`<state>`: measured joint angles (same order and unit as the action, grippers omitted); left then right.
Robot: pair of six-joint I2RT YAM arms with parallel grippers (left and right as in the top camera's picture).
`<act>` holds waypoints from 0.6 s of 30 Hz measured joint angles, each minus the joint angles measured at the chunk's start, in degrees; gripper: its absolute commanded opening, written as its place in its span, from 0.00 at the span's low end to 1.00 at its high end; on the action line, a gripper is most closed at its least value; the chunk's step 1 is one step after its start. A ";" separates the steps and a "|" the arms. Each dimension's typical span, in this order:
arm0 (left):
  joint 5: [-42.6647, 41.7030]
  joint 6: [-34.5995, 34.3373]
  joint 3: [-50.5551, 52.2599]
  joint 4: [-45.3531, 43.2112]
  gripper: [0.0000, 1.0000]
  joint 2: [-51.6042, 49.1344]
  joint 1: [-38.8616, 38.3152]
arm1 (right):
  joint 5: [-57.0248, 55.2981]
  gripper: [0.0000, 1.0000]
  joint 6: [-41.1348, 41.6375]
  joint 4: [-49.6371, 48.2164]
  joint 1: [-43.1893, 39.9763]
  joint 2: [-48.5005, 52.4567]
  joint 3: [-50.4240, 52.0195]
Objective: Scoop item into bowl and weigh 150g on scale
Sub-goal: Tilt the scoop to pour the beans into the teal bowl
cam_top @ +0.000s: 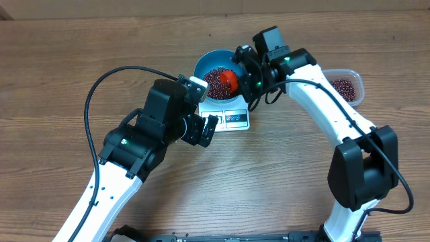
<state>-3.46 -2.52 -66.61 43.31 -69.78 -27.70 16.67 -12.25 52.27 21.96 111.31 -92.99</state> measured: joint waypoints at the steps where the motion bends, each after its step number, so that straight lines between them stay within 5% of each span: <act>1: 0.00 0.00 0.00 0.00 1.00 0.00 0.00 | 0.24 0.03 0.02 0.13 0.46 0.00 0.00; 18: 0.02 0.00 0.00 0.00 1.00 0.00 0.00 | 3.56 0.03 0.07 -1.09 1.62 0.00 -0.24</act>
<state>-3.44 -2.52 -66.61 43.31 -69.78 -27.70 20.23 -12.19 51.18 23.57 111.31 -93.23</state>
